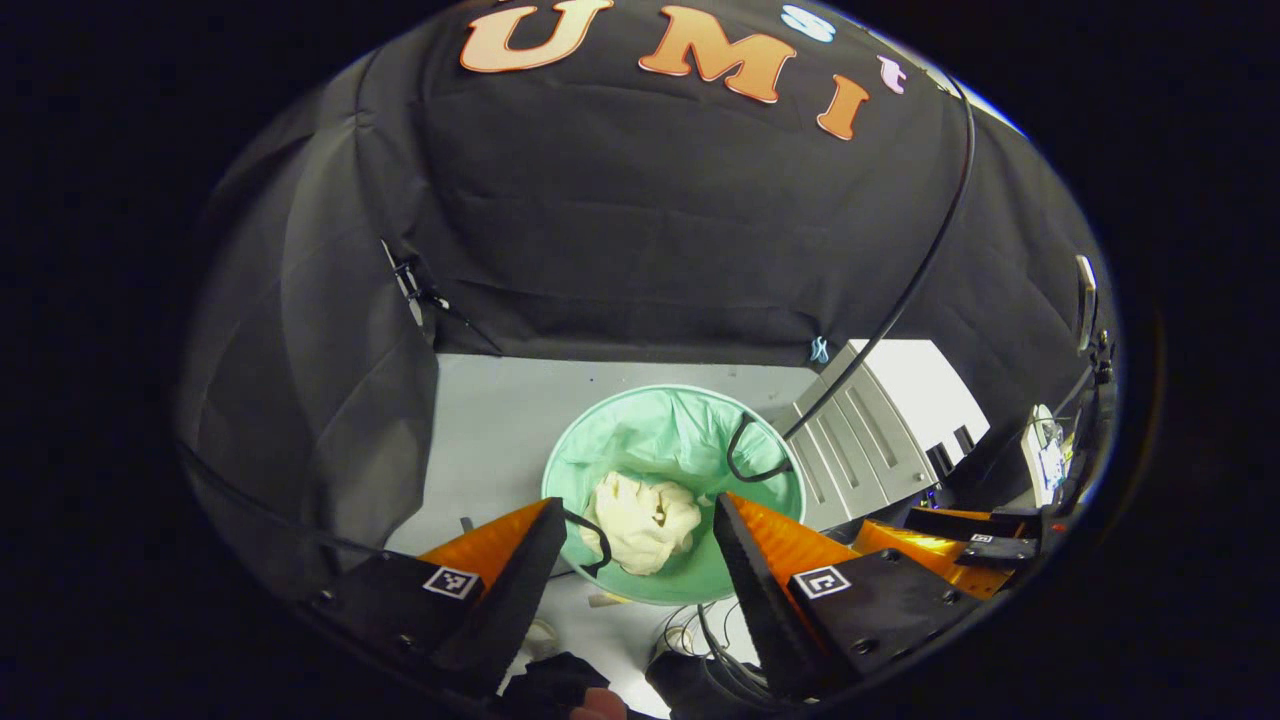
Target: Grasp the clothes on the hanger with both hands and then place them into the laundry hamper below.
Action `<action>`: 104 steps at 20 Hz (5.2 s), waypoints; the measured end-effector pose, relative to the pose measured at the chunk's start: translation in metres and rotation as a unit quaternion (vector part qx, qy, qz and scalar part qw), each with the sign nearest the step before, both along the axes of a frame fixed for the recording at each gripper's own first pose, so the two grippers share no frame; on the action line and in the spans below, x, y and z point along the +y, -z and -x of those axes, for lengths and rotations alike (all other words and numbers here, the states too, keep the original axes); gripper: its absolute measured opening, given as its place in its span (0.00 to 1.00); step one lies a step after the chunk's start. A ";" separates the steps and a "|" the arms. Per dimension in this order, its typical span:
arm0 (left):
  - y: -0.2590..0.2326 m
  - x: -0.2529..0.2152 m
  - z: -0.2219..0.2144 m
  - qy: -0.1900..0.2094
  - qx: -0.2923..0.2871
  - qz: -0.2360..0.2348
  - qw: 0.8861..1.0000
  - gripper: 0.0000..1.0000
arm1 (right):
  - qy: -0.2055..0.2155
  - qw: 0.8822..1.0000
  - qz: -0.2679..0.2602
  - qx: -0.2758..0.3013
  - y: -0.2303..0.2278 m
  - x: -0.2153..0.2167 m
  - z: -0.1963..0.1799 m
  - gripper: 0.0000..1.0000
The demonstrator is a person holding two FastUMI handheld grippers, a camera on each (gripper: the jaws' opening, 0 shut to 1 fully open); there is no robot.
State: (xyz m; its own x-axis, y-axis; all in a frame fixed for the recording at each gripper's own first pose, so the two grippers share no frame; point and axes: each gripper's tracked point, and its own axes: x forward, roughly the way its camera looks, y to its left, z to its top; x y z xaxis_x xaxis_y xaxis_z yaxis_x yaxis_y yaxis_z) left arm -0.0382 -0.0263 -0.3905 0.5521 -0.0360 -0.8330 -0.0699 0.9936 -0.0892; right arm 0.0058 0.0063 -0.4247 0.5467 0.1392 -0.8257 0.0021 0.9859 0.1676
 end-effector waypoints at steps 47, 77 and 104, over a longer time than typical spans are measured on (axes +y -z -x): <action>-0.424 0.044 -0.026 -0.046 -0.466 -0.031 0.883 0.97 | 0.047 0.879 0.020 -0.475 -0.485 -0.070 -0.003 0.94; -0.410 0.045 -0.036 -0.046 -0.460 -0.033 0.886 0.94 | 0.032 0.886 0.013 -0.463 -0.465 -0.056 -0.015 0.94; -0.411 0.046 -0.025 -0.050 -0.462 -0.031 0.885 0.97 | 0.019 0.888 0.016 -0.460 -0.461 -0.048 -0.008 0.94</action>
State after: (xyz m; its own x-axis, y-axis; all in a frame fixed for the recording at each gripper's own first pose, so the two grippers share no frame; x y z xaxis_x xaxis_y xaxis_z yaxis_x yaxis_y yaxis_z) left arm -0.0134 0.0201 0.0201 0.9964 0.0818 -0.0220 -0.0836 0.9914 -0.1005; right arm 0.0134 -0.0416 0.0358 0.9955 0.0902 -0.0306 -0.0872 0.9924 0.0871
